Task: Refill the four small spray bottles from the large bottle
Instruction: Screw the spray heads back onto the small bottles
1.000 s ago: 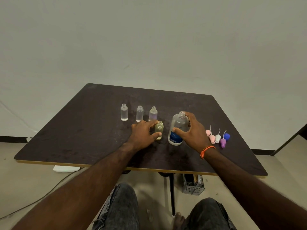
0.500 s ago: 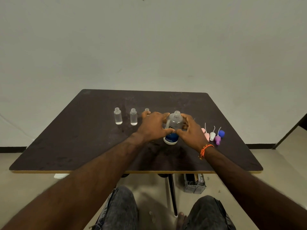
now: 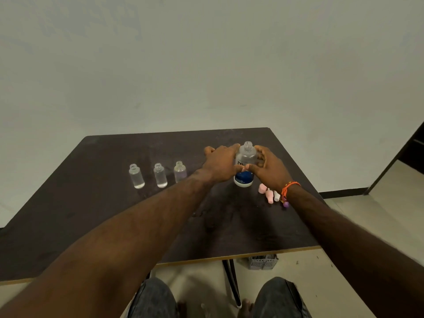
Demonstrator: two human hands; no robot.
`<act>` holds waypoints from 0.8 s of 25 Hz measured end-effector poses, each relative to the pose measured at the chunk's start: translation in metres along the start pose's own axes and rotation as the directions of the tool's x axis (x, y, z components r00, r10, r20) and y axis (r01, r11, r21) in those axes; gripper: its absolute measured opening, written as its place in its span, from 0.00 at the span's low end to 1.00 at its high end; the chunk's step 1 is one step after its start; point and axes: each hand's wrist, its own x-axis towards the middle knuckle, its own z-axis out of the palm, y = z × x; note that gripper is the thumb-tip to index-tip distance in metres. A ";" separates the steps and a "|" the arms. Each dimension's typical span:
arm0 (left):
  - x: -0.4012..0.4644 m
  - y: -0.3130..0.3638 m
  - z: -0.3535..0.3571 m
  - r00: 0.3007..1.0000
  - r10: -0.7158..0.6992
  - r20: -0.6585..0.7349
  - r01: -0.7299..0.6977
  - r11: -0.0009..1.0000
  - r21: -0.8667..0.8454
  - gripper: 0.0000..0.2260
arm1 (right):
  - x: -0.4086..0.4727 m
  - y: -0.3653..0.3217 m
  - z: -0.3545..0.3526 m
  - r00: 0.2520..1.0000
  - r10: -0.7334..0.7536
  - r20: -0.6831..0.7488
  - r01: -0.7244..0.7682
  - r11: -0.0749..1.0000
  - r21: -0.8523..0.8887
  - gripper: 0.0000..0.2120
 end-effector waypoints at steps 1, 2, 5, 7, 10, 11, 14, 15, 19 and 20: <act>0.007 0.001 0.004 1.000 0.001 0.017 -0.002 1.000 0.018 0.16 | 0.004 0.006 -0.002 1.000 0.016 0.003 -0.016 1.000 -0.008 0.32; 0.013 0.001 0.007 1.000 0.000 0.029 -0.001 1.000 0.027 0.16 | 0.008 0.011 -0.003 0.999 0.033 0.006 -0.033 0.999 -0.019 0.32; 0.023 -0.001 0.015 0.999 -0.007 0.039 0.006 1.000 0.011 0.17 | 0.013 0.019 -0.004 0.998 0.059 0.018 -0.058 0.998 -0.032 0.33; 0.024 -0.004 0.017 0.999 -0.011 0.043 0.011 1.000 0.006 0.20 | 0.013 0.019 -0.004 0.997 0.067 0.027 -0.067 0.997 -0.034 0.34; 0.013 -0.002 0.011 0.999 -0.018 0.048 0.017 0.999 0.032 0.30 | 0.007 0.017 -0.003 0.997 0.078 0.020 -0.077 0.995 -0.058 0.36; 0.005 -0.002 0.007 0.998 -0.023 0.052 0.021 0.999 0.036 0.34 | 0.004 0.017 -0.003 0.996 0.086 0.014 -0.085 0.993 -0.082 0.38; -0.021 -0.012 -0.008 0.998 -0.043 0.048 0.043 0.999 0.016 0.37 | -0.011 0.015 0.004 0.991 0.108 -0.074 -0.119 0.979 -0.168 0.40; -0.032 -0.019 -0.013 0.998 -0.052 0.031 0.052 0.999 0.009 0.36 | -0.018 0.012 0.007 0.982 0.097 -0.160 -0.130 0.968 -0.215 0.38; -0.085 -0.054 -0.036 0.990 -0.069 -0.123 0.062 0.996 -0.062 0.32 | -0.053 -0.009 0.032 0.905 -0.120 -0.409 -0.045 0.928 -0.371 0.20; -0.098 -0.063 -0.039 0.986 -0.072 -0.152 0.060 0.995 -0.079 0.33 | -0.062 -0.015 0.041 0.902 -0.201 -0.381 0.039 0.919 -0.392 0.18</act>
